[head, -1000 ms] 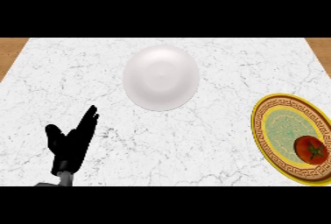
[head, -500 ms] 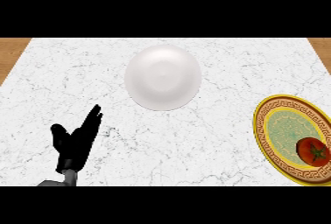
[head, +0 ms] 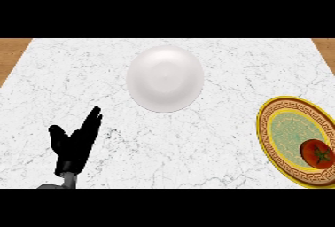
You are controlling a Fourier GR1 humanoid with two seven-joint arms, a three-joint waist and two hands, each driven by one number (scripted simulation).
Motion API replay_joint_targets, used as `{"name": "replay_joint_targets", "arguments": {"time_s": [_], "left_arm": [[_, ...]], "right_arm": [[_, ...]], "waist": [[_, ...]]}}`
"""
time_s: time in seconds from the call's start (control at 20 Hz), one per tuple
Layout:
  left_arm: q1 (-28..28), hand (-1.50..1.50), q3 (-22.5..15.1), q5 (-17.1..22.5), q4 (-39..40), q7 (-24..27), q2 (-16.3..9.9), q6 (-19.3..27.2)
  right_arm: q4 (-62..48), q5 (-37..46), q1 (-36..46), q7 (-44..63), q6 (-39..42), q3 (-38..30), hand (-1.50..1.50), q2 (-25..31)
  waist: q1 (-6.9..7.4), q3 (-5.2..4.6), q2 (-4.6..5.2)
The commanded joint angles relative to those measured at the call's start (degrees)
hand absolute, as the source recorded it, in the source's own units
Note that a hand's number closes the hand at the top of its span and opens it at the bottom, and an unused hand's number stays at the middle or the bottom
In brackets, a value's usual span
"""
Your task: Pick the tomato from the plate and place it in the plate
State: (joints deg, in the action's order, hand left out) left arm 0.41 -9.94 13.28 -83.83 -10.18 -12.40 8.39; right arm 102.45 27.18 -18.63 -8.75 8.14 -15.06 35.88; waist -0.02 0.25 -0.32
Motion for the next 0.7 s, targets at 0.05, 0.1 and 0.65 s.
{"name": "replay_joint_targets", "arguments": {"time_s": [0.05,0.1,0.65], "left_arm": [[-0.95,0.00,-1.03,-2.27,6.12,0.74,3.52,0.66],[-0.63,0.00,-0.13,-1.66,1.04,-2.73,1.71,-0.24],[-0.14,0.00,1.99,-2.89,3.92,-0.04,2.33,-3.33]], "right_arm": [[0.68,3.42,3.87,3.07,1.36,2.10,-1.50,-2.87],[-3.38,6.39,4.21,0.33,-0.55,2.99,-1.50,-4.79],[-7.93,17.53,6.11,2.75,-4.44,3.04,-1.50,-8.81]], "waist": [[-0.14,-0.27,0.36],[0.01,-0.24,0.32],[-0.10,-0.25,0.34]]}}
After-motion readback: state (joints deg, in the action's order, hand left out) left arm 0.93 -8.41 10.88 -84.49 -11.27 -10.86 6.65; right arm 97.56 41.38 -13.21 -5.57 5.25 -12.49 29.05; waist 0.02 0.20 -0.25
